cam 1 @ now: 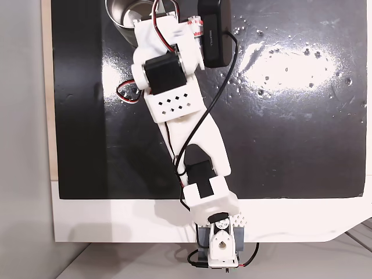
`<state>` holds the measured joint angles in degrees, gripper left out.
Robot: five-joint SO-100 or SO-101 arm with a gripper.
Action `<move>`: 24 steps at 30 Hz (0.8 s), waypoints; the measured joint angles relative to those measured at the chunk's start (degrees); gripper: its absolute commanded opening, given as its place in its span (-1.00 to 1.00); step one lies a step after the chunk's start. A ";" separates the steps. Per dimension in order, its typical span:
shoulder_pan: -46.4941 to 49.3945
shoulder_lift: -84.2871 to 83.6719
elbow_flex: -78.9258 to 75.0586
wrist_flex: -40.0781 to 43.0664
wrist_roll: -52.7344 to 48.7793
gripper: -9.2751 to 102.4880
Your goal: Grasp a pengrip and put it in the cup.
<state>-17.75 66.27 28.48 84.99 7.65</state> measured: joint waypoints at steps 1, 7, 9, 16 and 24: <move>-0.35 -1.05 -1.49 -0.53 0.00 -0.83; -1.93 -6.42 -10.20 -5.27 0.00 -0.83; -1.85 -8.70 -13.10 -6.33 0.00 -0.83; -2.02 -13.71 -19.60 -9.14 0.00 -0.83; -1.58 -21.01 -25.49 -10.37 0.00 -0.83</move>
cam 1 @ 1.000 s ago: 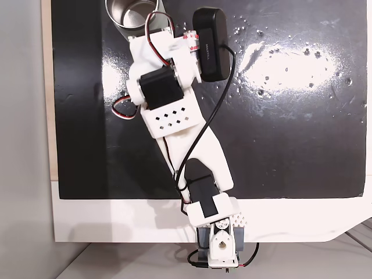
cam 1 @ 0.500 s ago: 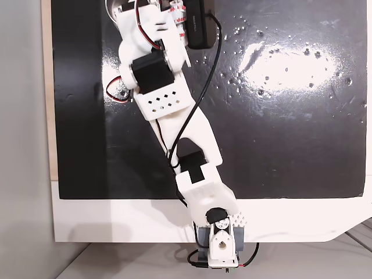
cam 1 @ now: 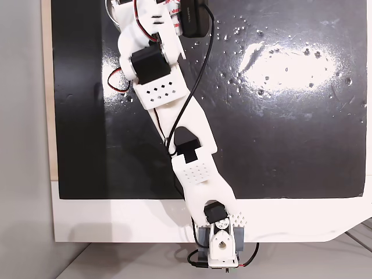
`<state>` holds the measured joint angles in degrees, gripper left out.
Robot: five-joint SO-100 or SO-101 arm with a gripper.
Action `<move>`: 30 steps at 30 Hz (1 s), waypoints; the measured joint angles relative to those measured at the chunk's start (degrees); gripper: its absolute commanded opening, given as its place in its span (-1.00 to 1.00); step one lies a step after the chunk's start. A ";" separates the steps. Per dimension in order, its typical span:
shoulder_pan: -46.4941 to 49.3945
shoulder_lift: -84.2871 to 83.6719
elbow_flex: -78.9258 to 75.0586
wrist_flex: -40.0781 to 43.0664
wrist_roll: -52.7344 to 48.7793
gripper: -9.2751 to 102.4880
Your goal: Grasp a pengrip and put it in the cup.
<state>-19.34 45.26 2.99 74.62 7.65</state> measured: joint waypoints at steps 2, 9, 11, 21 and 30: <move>0.35 -1.85 -1.32 -0.09 0.00 -0.83; 0.35 -4.83 -3.34 -1.05 0.00 -0.83; 0.35 -4.83 -3.34 -1.93 0.00 -0.83; -2.29 -6.94 -3.60 -2.55 0.00 -0.65; -2.02 -7.91 -4.57 -0.35 1.05 -0.55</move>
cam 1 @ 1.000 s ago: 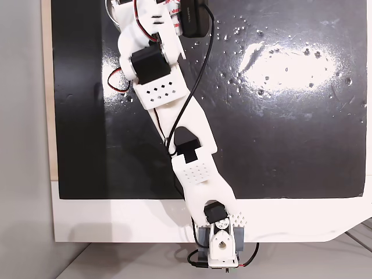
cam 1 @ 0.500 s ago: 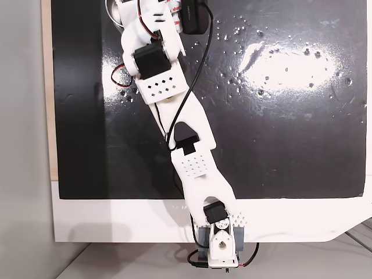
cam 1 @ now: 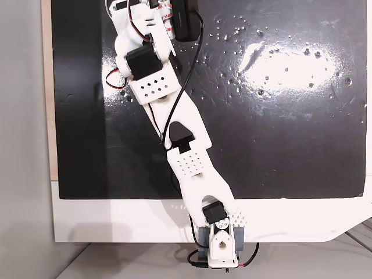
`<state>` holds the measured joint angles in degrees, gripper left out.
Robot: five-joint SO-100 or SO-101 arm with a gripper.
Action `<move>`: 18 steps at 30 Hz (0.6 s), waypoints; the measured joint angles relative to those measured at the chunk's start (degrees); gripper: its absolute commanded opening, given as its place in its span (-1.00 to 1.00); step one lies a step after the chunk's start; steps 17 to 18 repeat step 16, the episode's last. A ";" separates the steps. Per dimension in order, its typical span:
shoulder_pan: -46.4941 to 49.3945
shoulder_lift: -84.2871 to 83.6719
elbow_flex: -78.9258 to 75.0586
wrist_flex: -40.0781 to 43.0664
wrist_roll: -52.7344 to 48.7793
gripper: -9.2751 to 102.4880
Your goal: Grasp a pengrip and put it in the cup.
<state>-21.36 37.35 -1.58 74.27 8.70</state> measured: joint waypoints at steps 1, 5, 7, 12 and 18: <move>-0.18 0.00 0.00 0.09 0.00 -0.56; -0.44 -0.09 0.00 0.09 0.00 -0.56; -0.44 0.00 0.00 0.26 0.00 -0.57; -0.44 -0.09 0.00 0.44 0.00 -0.58; -0.44 0.00 0.00 0.44 0.00 -0.59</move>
